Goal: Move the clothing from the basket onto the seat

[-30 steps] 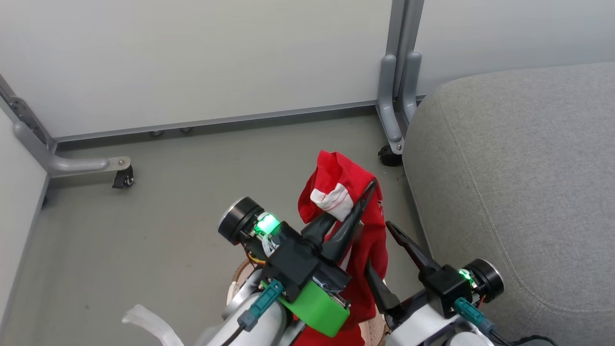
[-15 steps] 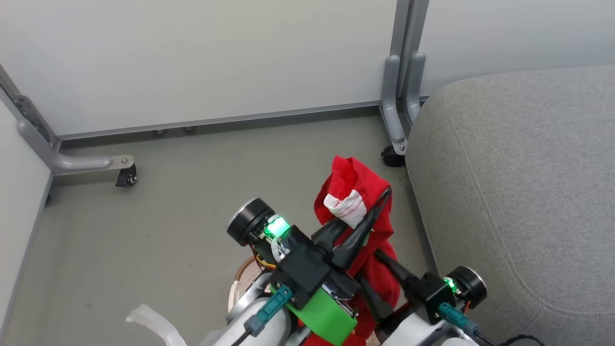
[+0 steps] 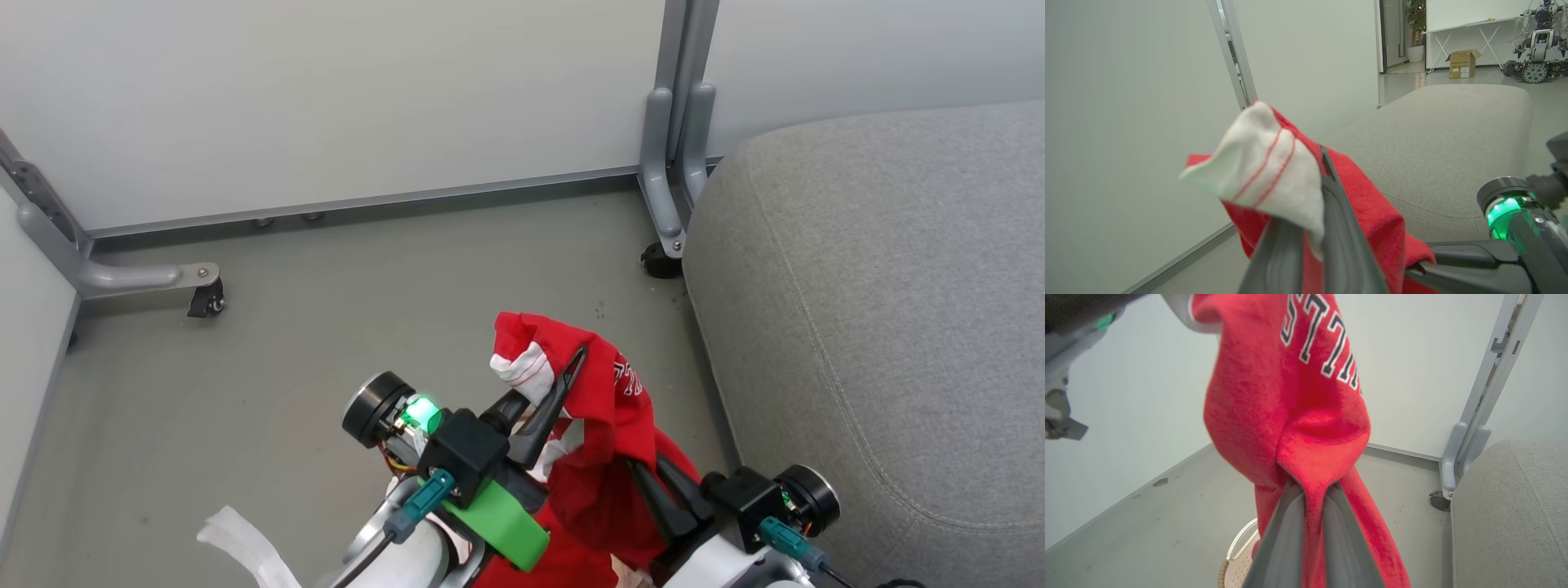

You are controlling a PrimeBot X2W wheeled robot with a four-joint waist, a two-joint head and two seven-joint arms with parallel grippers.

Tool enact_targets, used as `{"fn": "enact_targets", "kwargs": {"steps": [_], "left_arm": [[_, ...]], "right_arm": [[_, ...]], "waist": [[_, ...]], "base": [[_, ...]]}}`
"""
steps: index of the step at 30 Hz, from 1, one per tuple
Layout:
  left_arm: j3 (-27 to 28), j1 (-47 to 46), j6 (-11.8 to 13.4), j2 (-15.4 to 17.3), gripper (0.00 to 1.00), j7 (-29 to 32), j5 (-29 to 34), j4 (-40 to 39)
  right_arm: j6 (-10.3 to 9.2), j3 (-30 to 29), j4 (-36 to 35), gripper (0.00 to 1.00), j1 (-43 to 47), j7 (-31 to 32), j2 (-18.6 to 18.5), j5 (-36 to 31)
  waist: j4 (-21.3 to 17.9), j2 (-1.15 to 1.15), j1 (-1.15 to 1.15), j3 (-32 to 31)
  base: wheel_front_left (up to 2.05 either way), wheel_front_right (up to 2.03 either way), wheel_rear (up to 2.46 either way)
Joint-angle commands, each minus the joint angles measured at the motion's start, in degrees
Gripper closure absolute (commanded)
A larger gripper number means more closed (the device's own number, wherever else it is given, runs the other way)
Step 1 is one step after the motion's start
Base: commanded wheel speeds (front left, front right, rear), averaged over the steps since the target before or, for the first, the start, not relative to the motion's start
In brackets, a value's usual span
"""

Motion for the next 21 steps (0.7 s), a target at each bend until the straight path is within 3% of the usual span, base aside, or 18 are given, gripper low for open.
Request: {"fn": "enact_targets", "kwargs": {"steps": [1,3,7,10,11,12,21], "left_arm": [[0.3,0.88,-0.15,0.37,1.0,-0.44,-0.15,0.51],[0.35,0.92,-0.14,0.54,0.98,-0.53,-0.35,0.83],[0.36,0.68,-0.05,0.69,0.85,-0.55,-0.74,1.27],[0.33,0.47,0.11,0.77,0.61,-0.52,-0.89,1.43],[0.3,0.41,0.2,0.84,0.48,-0.46,-0.93,1.49],[0.31,0.36,0.28,0.9,0.0,-0.43,-0.97,1.53],[0.75,0.31,1.49,1.69,0.0,-0.09,-1.27,1.81]], "right_arm": [[-0.04,-0.21,-0.19,1.0,0.59,-0.2,0.02,0.38],[-0.04,-0.26,-0.17,1.0,0.54,-0.2,0.07,0.43],[-0.04,-0.33,-0.17,1.0,0.31,-0.2,0.17,0.62],[-0.04,-0.57,-0.27,1.0,0.38,-0.2,0.31,0.69],[-0.04,-0.71,-0.31,1.0,0.5,-0.2,0.36,0.69],[-0.04,-0.8,-0.34,1.0,0.61,-0.2,0.43,0.69],[-0.04,-1.39,-0.07,1.0,1.07,-0.2,0.61,0.4]], "waist": [[-0.14,0.0,0.0,0.04],[-0.31,0.0,0.0,0.11],[-0.59,0.0,0.0,0.29],[-0.81,0.0,0.0,0.43],[-0.88,0.0,0.0,0.48],[-0.93,0.0,0.0,0.52],[-1.55,0.0,0.0,1.08]], "base": [[0.0,0.0,0.0],[0.0,0.0,0.0],[0.0,0.0,0.0],[0.0,0.0,0.0],[0.0,0.0,0.0],[0.0,0.0,0.0],[0.0,0.0,0.0]]}}
